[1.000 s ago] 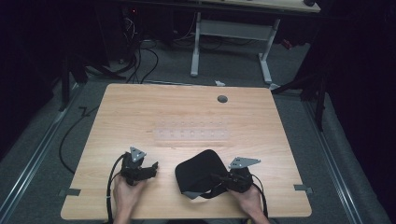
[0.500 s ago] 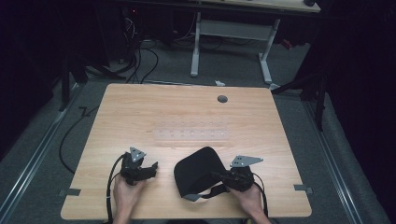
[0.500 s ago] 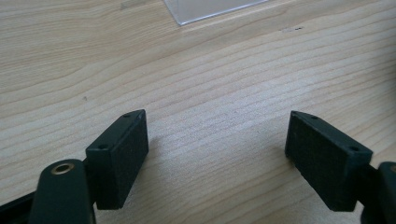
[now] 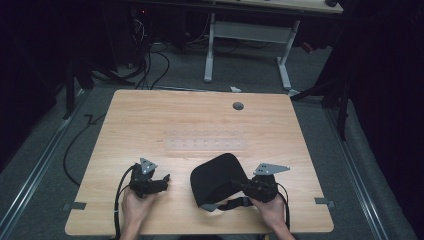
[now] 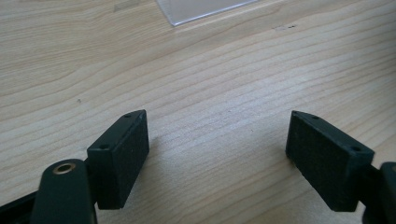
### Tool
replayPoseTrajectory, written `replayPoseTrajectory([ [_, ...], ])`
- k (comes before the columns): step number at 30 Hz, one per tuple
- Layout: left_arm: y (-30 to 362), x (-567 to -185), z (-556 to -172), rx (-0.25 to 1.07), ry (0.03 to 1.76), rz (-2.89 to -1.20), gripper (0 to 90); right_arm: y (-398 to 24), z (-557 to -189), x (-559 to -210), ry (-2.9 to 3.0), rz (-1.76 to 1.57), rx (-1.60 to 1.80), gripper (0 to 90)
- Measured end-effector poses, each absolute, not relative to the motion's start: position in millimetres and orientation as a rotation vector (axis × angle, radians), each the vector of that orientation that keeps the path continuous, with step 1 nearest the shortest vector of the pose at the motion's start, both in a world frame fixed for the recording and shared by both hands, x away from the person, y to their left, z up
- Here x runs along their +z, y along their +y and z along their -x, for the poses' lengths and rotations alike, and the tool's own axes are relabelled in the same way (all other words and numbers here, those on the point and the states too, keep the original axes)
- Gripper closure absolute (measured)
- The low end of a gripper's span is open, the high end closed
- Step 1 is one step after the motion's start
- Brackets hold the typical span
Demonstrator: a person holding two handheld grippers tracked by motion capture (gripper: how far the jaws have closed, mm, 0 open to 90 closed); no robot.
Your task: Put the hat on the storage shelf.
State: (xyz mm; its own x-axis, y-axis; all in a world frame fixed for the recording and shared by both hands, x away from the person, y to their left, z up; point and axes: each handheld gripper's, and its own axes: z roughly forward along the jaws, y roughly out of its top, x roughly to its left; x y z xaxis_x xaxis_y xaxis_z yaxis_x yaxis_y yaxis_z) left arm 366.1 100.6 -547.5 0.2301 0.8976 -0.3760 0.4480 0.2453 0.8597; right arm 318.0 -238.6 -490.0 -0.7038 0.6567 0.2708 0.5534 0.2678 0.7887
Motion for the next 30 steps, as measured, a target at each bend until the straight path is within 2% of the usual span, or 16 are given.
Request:
replayPoseTrajectory([
  [14, 82.7, -525.0, -340.0, 0.474, 1.201, -1.426, 22.5, -245.5, -323.0, -480.8, 2.380, -1.224, 1.491, 84.4],
  [30, 47.0, -503.1, -310.5, 0.360, 1.003, -1.497, 19.4, -244.2, -332.0, -473.5, 2.370, -1.276, 1.498, 84.3],
])
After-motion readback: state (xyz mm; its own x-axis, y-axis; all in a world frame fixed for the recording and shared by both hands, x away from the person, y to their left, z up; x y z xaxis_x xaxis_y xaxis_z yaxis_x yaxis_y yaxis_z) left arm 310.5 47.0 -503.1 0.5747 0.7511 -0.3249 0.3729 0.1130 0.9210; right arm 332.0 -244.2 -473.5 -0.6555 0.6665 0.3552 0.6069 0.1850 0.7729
